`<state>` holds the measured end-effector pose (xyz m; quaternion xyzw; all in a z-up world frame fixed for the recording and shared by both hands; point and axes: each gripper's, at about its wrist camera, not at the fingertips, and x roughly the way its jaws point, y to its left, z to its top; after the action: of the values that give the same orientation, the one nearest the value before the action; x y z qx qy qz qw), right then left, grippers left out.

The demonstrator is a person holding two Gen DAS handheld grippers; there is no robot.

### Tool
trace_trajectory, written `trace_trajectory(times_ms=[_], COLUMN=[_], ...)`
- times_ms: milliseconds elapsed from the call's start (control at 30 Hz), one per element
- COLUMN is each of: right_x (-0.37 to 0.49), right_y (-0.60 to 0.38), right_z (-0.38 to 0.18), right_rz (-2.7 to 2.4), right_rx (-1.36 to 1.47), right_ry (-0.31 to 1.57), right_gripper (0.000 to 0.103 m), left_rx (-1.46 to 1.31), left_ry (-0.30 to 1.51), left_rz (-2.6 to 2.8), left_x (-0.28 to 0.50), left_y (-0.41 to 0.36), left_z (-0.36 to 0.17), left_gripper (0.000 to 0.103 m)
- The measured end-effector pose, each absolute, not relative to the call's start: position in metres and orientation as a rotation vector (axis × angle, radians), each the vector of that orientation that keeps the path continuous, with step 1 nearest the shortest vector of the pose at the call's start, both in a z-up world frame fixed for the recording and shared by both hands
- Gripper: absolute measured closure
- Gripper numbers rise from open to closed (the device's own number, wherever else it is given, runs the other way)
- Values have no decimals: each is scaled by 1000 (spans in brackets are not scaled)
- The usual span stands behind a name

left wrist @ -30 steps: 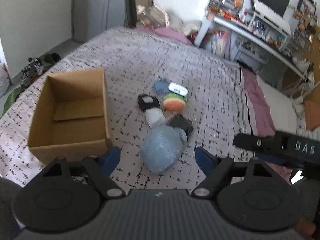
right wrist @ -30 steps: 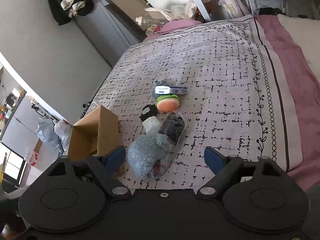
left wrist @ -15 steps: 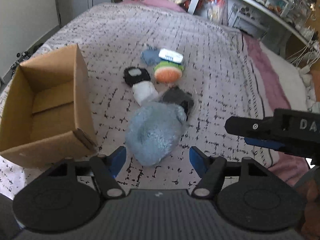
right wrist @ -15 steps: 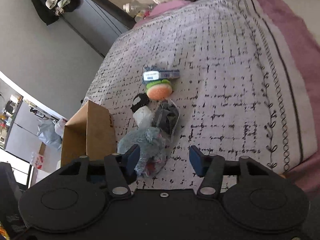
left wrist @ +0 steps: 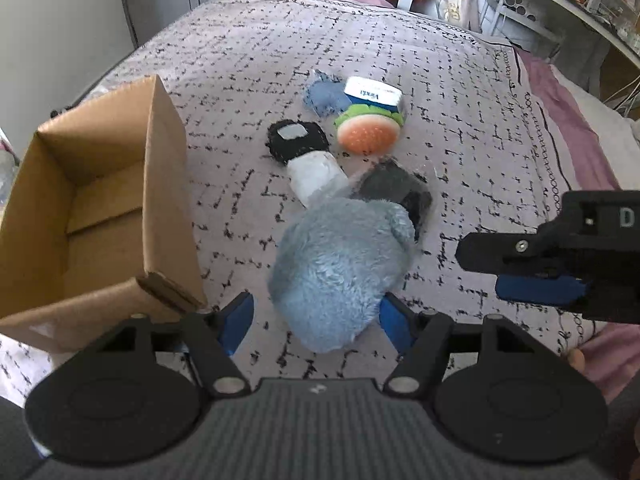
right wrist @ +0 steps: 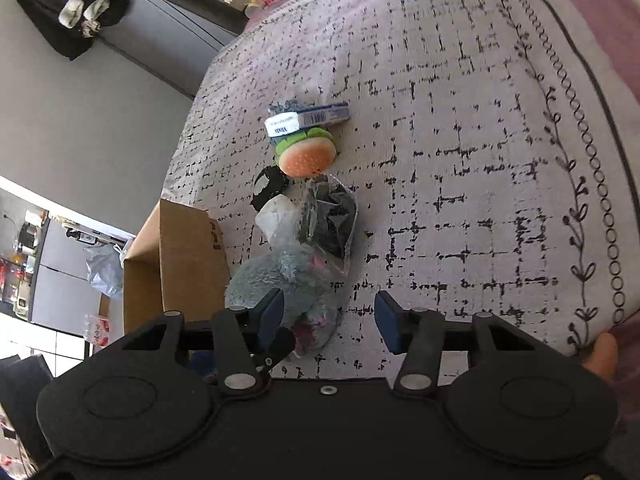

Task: Organize soft objects
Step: 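Reach the left gripper down and close it on the grey-blue plush toy, then lift the grey-blue plush with the left gripper and carry it over the box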

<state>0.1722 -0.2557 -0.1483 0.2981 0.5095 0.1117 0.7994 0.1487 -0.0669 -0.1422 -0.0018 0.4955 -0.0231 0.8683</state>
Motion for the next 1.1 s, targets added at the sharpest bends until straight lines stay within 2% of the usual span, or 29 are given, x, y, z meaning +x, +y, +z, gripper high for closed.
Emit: trace_trajectory(times_ms=[33, 100, 167, 333, 633, 733, 800, 900, 1100], right_x=[174, 176, 179, 186, 187, 185, 182, 178, 167], right_y=[-256, -257, -258, -257, -256, -258, -258, -254, -249], right_z=[-150, -155, -159, -166, -170, -170, -167, -163, -145], right_rz=[240, 239, 247, 273, 305, 309, 333, 361, 390], right_rx=[649, 671, 696, 740, 781, 797, 805, 785, 731], right_ry=[1098, 1107, 1120, 1138, 1145, 1135, 1122, 1113, 1044], right_gripper=[53, 53, 53, 53, 57, 67, 81, 87, 91], left_rx=[0, 6, 4, -77, -214, -235, -233, -223, -228], left_ry=[1029, 1007, 994, 993, 991, 984, 977, 964, 935], left_rz=[-48, -50, -46, -30, -101, -124, -130, -124, -130], left_x=[149, 150, 152, 159, 157, 154, 151, 148, 143], left_y=[-67, -68, -68, -59, -56, -59, -60, -60, -54], left_z=[-141, -139, -138, -137, -119, -114, -111, -107, -94], left_gripper=[35, 44, 61, 72, 74, 74, 74, 74, 74])
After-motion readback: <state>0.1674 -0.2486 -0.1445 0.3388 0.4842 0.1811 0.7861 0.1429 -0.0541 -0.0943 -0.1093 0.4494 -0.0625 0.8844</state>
